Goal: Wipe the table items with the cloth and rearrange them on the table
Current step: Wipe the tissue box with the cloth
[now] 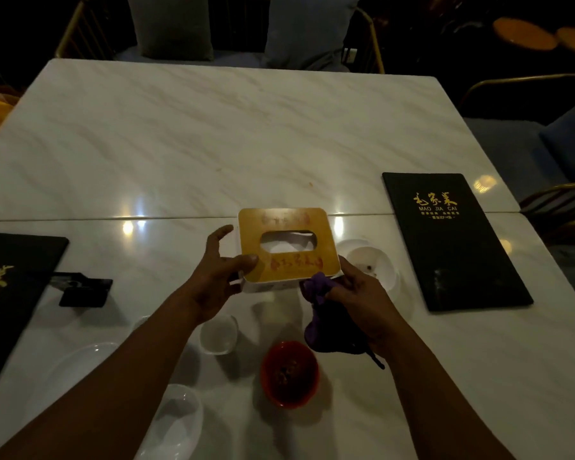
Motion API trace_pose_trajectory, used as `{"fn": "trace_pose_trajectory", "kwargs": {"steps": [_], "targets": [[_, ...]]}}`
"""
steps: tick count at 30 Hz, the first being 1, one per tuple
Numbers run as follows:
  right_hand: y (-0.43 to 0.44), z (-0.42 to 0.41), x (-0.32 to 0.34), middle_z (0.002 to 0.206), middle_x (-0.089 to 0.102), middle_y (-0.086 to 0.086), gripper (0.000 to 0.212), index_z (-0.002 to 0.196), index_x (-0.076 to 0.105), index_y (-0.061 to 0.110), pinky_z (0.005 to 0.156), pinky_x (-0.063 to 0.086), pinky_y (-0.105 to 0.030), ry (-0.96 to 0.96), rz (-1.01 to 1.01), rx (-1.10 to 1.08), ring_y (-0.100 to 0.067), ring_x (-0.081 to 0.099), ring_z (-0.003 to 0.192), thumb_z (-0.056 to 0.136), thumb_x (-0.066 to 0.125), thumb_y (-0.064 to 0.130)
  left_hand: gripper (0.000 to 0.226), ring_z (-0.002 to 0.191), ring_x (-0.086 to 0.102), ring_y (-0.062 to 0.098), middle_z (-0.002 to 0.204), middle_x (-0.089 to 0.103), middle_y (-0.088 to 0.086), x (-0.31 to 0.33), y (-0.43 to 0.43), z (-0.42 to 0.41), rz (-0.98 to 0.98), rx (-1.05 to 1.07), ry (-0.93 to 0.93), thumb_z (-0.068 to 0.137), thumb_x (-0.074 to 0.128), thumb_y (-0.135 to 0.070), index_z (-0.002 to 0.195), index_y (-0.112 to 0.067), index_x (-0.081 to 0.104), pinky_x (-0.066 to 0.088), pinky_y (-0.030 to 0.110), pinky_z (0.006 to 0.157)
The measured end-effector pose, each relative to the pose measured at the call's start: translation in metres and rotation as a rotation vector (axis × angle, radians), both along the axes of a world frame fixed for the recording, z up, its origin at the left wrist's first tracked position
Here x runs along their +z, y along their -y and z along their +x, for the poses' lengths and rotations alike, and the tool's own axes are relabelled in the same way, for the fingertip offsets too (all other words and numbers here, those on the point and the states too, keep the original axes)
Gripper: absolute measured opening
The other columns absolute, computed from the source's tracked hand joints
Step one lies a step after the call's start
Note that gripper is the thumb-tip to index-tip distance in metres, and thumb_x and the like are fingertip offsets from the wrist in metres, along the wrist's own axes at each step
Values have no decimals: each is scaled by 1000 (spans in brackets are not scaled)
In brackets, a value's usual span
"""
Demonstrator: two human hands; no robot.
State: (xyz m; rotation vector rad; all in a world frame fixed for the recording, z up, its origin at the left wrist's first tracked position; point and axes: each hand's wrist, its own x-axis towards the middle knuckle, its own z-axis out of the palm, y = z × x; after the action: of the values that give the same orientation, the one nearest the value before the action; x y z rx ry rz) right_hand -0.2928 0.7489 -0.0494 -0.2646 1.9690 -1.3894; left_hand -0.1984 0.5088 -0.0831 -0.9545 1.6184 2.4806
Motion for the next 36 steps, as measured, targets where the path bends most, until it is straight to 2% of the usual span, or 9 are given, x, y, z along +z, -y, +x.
{"fn": "trace_pose_trajectory", "kwargs": {"steps": [3, 8, 13, 16, 19, 23, 25, 29, 36], "targets": [[-20, 19, 12, 100, 75, 2, 51, 117, 64, 44, 84, 54, -26, -27, 18, -12, -14, 71, 97, 86, 67, 5, 109, 110, 67, 39, 120, 69, 13, 6, -15, 20, 44, -142, -49, 58, 88, -22, 143, -56, 30, 53, 61, 90], [-68, 57, 34, 94, 75, 9, 56, 115, 60, 52, 68, 51, -12, -63, 123, 21, -3, 70, 87, 87, 66, 4, 96, 107, 67, 41, 116, 70, 8, 8, -51, 50, 103, -151, -29, 61, 84, -20, 139, -53, 39, 51, 67, 88], [-117, 84, 48, 101, 72, 6, 22, 111, 68, 29, 87, 51, -29, -251, 322, -264, -12, 67, 94, 94, 62, 16, 102, 107, 66, 42, 113, 72, 10, 7, -86, 72, 125, -133, -29, 51, 87, -25, 137, -54, 41, 55, 64, 81], [-125, 95, 50, 115, 59, 6, 33, 128, 56, 29, 83, 46, -17, -488, 439, -298, -11, 58, 101, 96, 60, 22, 119, 104, 69, 38, 118, 69, 15, 5, -103, 83, 139, -142, -32, 39, 98, -23, 139, -52, 40, 57, 59, 77], [-122, 105, 44, 129, 52, 2, 39, 137, 52, 19, 89, 36, -9, -675, 489, -188, -12, 53, 111, 98, 56, 25, 110, 108, 65, 40, 123, 64, 17, 4, -122, 95, 134, -178, -18, 49, 94, -14, 135, -55, 40, 58, 58, 76], [-125, 125, 26, 103, 59, 21, 31, 117, 61, 35, 77, 44, -12, -574, 441, -82, 3, 56, 87, 98, 45, 53, 93, 114, 62, 35, 124, 66, 2, -1, -150, 110, 83, -221, -37, 54, 89, -16, 124, -61, 49, 55, 64, 83], [-137, 137, 16, 96, 64, 12, 17, 112, 61, 35, 70, 42, -16, -643, 567, -114, 0, 53, 78, 100, 49, 37, 83, 114, 62, 33, 121, 68, -5, -1, -162, 115, 71, -224, -82, 61, 85, -16, 124, -59, 52, 54, 66, 83], [-150, 166, -2, 127, 64, -3, 48, 132, 59, 19, 76, 47, -31, -786, 757, -130, -23, 52, 99, 88, 58, -1, 77, 115, 61, 34, 124, 65, -5, 3, -179, 117, 30, -241, -134, 68, 80, -17, 132, -50, 50, 53, 69, 82], [-99, 236, -9, 123, 60, -16, 49, 134, 57, 6, 78, 59, -35, -822, 508, -229, -28, 60, 103, 86, 63, 6, 82, 119, 60, 35, 131, 63, -2, 1, -208, 113, 51, -218, -104, 67, 81, -21, 135, -52, 46, 56, 63, 80]]}}
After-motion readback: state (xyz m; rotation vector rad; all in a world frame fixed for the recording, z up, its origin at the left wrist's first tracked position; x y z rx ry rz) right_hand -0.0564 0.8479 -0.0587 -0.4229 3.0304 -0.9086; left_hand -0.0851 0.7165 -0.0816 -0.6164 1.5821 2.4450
